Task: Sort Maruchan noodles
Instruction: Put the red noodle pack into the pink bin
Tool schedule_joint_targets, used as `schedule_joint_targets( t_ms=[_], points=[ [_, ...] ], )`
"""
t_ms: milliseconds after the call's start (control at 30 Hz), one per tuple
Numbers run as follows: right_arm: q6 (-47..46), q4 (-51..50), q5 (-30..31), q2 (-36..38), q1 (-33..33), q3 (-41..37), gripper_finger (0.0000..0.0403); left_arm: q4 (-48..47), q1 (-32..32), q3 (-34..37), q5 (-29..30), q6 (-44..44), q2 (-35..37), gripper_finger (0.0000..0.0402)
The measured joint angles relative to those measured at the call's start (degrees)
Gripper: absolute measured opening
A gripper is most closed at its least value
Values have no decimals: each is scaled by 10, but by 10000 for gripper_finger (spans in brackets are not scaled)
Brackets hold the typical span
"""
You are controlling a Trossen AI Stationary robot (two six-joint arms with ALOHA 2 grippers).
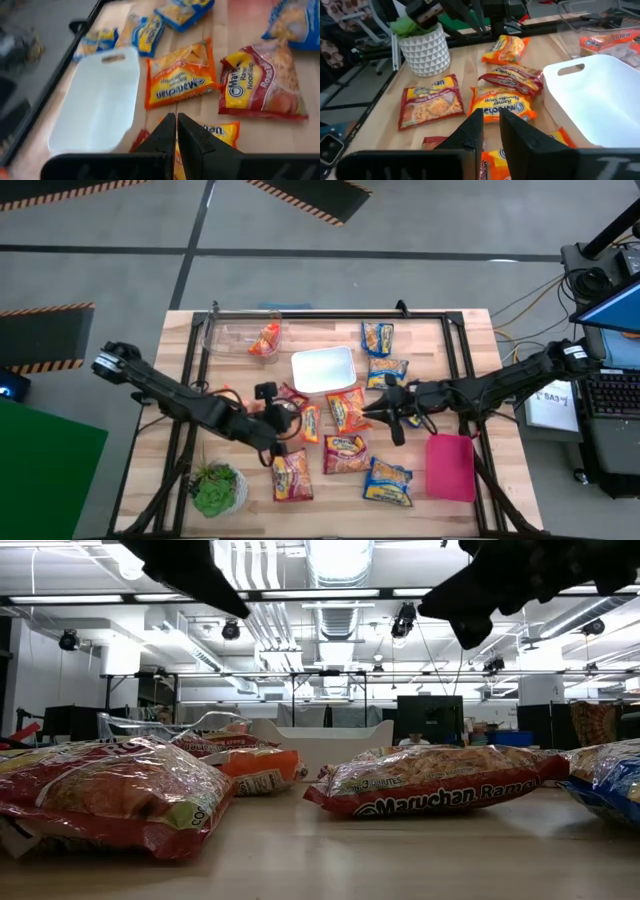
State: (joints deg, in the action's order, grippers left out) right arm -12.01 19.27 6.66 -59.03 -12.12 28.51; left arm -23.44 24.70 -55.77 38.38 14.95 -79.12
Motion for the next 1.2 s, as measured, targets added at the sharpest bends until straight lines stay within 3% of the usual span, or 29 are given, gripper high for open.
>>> schedule_joint_targets(
  t_ms=[167,300,500,667,933,1200],
  points=[
    [1,-57,0,-7,0,37,98,-54,-6,1,-22,86,4,22],
    [1,-88,9,-7,0,54,129,-76,-5,1,-34,123,-22,88],
    [-8,-93,10,-8,0,55,160,-75,-17,2,-7,151,-92,212],
    [-23,-94,10,-8,0,50,171,-71,-36,2,-2,161,-158,250],
    [-40,-95,10,-8,0,49,171,-72,-53,2,1,188,-220,198],
    [-41,-89,10,-8,0,48,171,-76,-49,2,4,189,-220,20]
  ],
)
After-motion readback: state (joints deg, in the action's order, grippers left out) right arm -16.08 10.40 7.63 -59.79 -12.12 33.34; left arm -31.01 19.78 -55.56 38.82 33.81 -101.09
